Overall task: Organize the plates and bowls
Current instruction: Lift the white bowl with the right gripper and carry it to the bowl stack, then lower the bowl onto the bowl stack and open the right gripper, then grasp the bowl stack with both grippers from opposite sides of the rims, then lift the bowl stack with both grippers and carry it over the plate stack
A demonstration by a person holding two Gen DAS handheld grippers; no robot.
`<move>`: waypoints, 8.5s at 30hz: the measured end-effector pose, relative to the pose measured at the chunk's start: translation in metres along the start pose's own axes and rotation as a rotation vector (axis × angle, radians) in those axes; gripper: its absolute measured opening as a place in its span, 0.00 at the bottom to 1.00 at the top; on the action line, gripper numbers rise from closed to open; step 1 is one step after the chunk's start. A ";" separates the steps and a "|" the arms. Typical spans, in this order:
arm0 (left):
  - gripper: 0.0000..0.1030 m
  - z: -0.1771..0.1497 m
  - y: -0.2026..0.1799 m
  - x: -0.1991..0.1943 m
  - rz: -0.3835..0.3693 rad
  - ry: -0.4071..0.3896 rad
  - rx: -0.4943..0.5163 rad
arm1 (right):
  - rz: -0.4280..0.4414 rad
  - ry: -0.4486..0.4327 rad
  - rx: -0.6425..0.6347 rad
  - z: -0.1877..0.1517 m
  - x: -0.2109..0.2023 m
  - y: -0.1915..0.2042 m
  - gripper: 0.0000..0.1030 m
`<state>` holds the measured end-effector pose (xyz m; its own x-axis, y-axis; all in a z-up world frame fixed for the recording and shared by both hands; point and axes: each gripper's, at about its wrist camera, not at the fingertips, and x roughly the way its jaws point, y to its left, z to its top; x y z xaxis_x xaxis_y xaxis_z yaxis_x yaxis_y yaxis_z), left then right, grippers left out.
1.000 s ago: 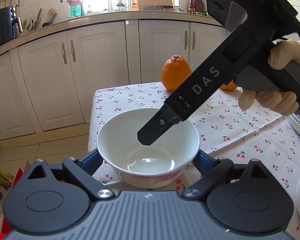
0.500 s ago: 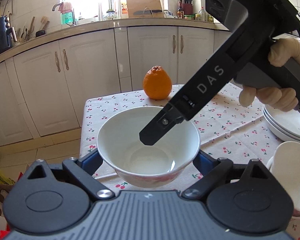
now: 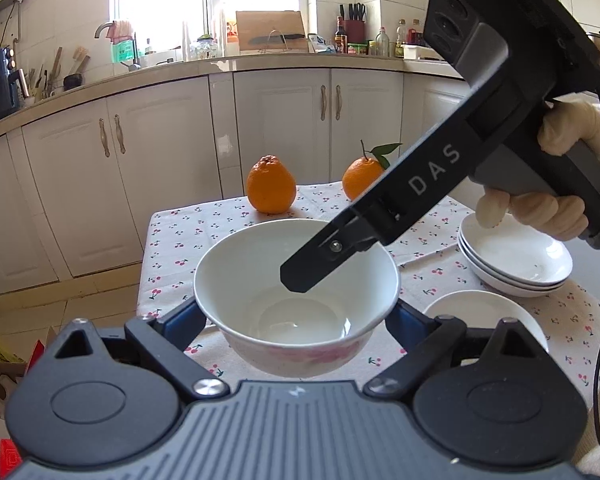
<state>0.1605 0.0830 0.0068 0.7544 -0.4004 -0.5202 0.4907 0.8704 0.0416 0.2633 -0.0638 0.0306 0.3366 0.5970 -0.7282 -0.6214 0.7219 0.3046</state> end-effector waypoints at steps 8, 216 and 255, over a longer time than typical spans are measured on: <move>0.92 0.000 -0.029 -0.015 -0.040 -0.011 0.020 | -0.021 -0.034 0.005 -0.031 -0.036 0.007 0.58; 0.80 0.042 -0.148 0.105 -0.676 0.139 0.562 | -0.233 0.112 -0.407 -0.162 -0.123 -0.070 0.81; 0.80 0.058 -0.196 0.195 -0.719 0.209 0.551 | -0.251 0.109 -0.248 -0.192 -0.132 -0.175 0.81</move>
<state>0.2366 -0.1820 -0.0536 0.1208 -0.6848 -0.7187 0.9881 0.1526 0.0207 0.1915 -0.3360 -0.0446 0.4313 0.3613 -0.8267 -0.6859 0.7266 -0.0403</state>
